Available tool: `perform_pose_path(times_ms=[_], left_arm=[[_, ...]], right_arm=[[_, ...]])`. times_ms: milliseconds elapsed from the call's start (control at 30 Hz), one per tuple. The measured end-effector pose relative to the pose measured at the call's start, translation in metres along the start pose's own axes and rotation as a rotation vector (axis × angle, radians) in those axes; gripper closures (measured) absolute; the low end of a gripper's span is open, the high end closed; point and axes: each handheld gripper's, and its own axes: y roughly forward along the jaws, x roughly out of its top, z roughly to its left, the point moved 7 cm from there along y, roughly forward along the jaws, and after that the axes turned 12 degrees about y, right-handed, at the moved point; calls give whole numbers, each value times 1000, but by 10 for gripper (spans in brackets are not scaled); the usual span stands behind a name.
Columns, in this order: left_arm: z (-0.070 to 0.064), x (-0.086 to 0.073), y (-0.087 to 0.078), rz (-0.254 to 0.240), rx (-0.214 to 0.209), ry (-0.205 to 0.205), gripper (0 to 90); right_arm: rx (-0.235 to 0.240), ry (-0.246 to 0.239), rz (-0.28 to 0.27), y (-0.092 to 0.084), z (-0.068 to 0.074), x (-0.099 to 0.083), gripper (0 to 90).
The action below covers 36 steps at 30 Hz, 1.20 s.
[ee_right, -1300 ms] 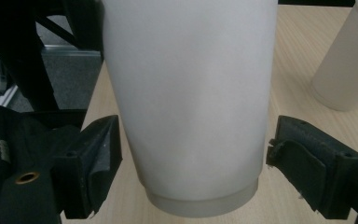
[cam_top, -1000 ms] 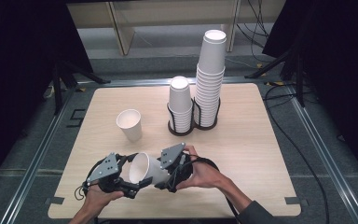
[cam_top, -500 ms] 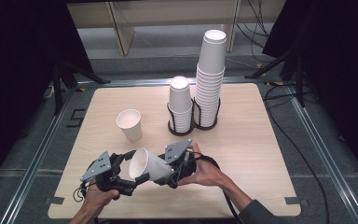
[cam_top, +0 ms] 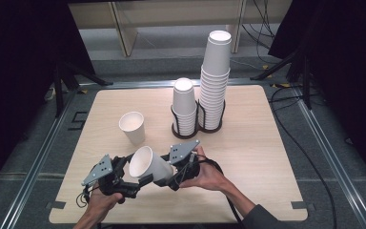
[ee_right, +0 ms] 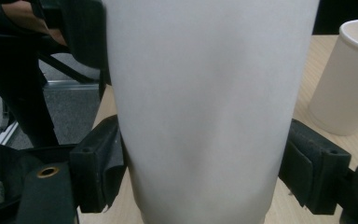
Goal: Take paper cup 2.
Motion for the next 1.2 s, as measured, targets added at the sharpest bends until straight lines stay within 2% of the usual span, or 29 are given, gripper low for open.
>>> perform_pose_path(times_ms=[200,333,367,467,533,633,667,767,833,1000,1033,1067,1200], left_arm=[[-1,2,1,-21,-9,-24,112],[0,3,1,-30,-10,-24,117],[0,2,1,-29,-9,-22,119],[0,3,1,-42,-10,-26,117],[-1,3,2,-52,-19,-39,110],[-1,4,2,-57,-16,-50,102],[-1,4,2,-59,-14,-51,100],[-1,4,2,-57,-6,-52,92],[-1,4,2,-55,-8,-44,102],[0,4,1,-38,-12,-29,132],[0,3,1,-34,-11,-26,135],[0,3,1,-28,-9,-22,138],[2,3,-1,-17,10,-4,141]], right_arm=[[5,23,-26,2,0,1,232],[3,4,-44,3,-1,3,232],[11,32,-33,3,1,1,232],[15,18,-42,4,-1,3,232],[23,54,-43,5,2,2,232],[18,33,-44,6,1,2,232],[33,51,-40,7,3,1,232],[35,49,-37,9,3,1,232],[41,63,-40,11,4,0,232],[45,65,-38,12,4,-1,229],[38,53,-42,12,3,0,227],[40,64,-35,12,4,-1,223],[23,83,-17,9,0,-4,161]])
